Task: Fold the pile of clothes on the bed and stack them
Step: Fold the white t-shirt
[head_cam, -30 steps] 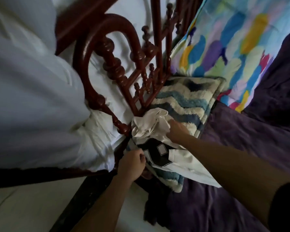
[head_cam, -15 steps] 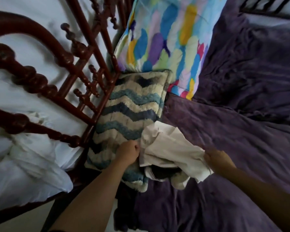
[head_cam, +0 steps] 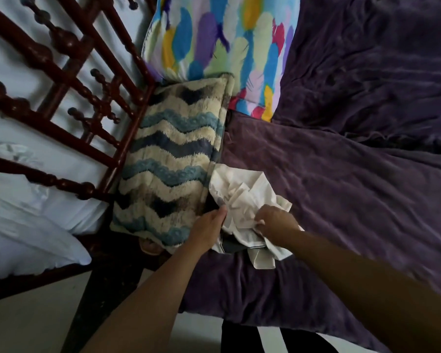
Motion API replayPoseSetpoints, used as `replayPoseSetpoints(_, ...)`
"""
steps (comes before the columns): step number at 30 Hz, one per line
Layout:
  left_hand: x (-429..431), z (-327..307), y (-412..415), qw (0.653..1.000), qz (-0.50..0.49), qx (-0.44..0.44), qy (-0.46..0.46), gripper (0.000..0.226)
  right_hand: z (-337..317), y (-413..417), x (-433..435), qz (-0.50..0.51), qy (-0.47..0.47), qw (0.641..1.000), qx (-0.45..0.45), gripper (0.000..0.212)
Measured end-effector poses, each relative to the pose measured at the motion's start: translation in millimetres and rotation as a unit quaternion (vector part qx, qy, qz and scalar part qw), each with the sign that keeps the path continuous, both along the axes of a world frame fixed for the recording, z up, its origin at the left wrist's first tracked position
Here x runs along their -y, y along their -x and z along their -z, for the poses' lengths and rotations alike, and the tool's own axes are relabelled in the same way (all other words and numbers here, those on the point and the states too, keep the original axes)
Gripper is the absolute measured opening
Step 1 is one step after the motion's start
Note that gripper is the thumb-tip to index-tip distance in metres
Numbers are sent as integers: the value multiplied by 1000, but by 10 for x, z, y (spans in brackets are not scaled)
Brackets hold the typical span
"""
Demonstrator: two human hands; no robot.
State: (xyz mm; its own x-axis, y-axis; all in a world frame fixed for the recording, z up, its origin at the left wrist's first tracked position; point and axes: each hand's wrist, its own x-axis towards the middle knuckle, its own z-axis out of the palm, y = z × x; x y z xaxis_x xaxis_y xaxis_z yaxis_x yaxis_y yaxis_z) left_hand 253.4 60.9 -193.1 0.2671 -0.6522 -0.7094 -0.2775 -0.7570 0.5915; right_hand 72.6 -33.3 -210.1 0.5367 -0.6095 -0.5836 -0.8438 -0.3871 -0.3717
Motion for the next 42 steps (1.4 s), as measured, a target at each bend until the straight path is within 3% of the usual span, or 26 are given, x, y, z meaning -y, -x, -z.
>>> replayPoseSetpoints(3, -92, -19, 187, 999, 38, -22, -21, 66, -110, 305, 188, 200, 16, 975, 95, 17)
replayPoseSetpoints(6, -170, 42, 272, 988, 141, 54, -29, 45, -308, 923, 642, 384, 112, 911, 104, 21)
replayPoseSetpoints(8, -133, 32, 271, 991, 111, 70, -15, 31, -392, 1403, 931, 476, 146, 864, 73, 27)
replayPoseSetpoints(10, -33, -42, 247, 997, 21, 70, 14, 24, -391, 1817, 1096, 513, 142, 846, 9, 33)
replayPoseSetpoints(15, 336, -277, 146, 979, -161, 82, 89, 22, -247, 2002, 870, 423, 56, 897, -114, 40)
replayPoseSetpoints(18, 470, -332, 89, 960, -205, 137, 131, 28, -160, 1637, 557, 297, 83, 949, -65, 43)
replayPoseSetpoints(21, 381, -248, 157, 932, -137, 289, 172, 27, -76, 1109, 143, 87, 67, 993, 39, 28)
replayPoseSetpoints(24, 127, -83, 395, 935, -86, 295, 177, 26, 109, 671, -317, -107, -8, 994, 3, 67)
replayPoseSetpoints(25, 27, -23, 464, 942, -50, 287, 169, 35, 196, 599, -433, -136, -12, 990, -18, 69)
replayPoseSetpoints(27, -158, 89, 550, 943, 108, 296, 105, 66, 307, 584, -504, -119, 1, 992, -42, 41)
replayPoseSetpoints(28, -228, 139, 564, 924, 201, 319, 57, 77, 327, 610, -467, -71, -11, 997, -31, 31)
replayPoseSetpoints(30, -254, 215, 538, 879, 306, 366, -11, 70, 221, 706, -257, 66, -59, 995, 45, 25)
replayPoseSetpoints(32, -116, 181, 504, 866, 316, 388, -23, 46, -74, 846, 124, 208, -59, 969, 124, 18)
replayPoseSetpoints(34, 96, 66, 491, 873, 312, 374, -22, 36, -512, 968, 570, 312, -68, 926, 201, 25)
replayPoseSetpoints(38, 449, -300, 656, 875, 374, 305, -31, 65, -1677, 1089, 1235, 466, -193, 756, 418, 24)
replayPoseSetpoints(41, 688, -660, 868, 909, 298, 290, 24, 20, -2523, 1176, 1499, 492, -259, 671, 490, 20)
replayPoseSetpoints(42, 776, -796, 930, 918, 262, 294, 50, 19, -2784, 1228, 1558, 487, -275, 653, 511, 22)
